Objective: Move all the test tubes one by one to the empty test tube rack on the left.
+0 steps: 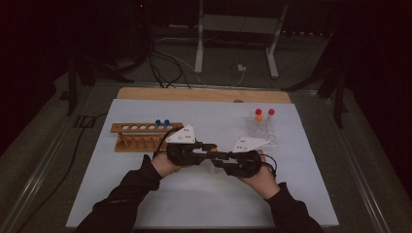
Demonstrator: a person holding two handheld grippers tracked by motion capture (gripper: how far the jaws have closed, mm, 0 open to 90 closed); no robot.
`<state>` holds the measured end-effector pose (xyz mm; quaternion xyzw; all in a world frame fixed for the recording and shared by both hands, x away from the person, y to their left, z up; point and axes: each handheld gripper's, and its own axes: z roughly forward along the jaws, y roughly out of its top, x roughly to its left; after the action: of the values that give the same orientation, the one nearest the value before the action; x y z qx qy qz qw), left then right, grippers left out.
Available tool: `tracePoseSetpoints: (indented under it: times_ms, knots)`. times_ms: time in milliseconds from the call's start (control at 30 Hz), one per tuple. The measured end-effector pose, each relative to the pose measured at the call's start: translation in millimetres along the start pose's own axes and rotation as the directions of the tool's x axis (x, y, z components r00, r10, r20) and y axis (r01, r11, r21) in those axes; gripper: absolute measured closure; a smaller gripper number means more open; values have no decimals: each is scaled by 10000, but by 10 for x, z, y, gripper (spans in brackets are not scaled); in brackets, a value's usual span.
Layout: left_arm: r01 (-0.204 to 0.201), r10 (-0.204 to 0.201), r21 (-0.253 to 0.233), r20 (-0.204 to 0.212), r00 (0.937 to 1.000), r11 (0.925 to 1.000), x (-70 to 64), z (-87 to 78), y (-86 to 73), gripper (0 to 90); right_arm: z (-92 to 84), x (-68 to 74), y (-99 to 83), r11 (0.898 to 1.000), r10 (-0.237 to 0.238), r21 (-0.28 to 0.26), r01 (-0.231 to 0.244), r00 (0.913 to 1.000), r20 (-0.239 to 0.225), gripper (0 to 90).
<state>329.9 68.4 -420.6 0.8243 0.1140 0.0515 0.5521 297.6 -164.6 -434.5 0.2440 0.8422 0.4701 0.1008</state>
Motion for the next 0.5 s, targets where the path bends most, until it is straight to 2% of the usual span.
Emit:
tracePoseSetpoints:
  times_ms: [167, 267, 500]
  knots:
    - [35, -41, -222, -300, 9995, 9997, 51, -166, 81, 719, -42, -10, 21, 9997, 117, -198, -120, 9998, -141, 493]
    - [0, -14, -279, -500, 9987, 9996, 84, -284, 127, 719, -59, -1, 32, 9995, 8, -312, -10, 10000, -68, 399]
    - [-36, -4, -335, -1182, 9930, 9994, 160, -598, 213, 719, -89, -8, 46, 9980, 202, -594, -199, 9998, 43, 234]
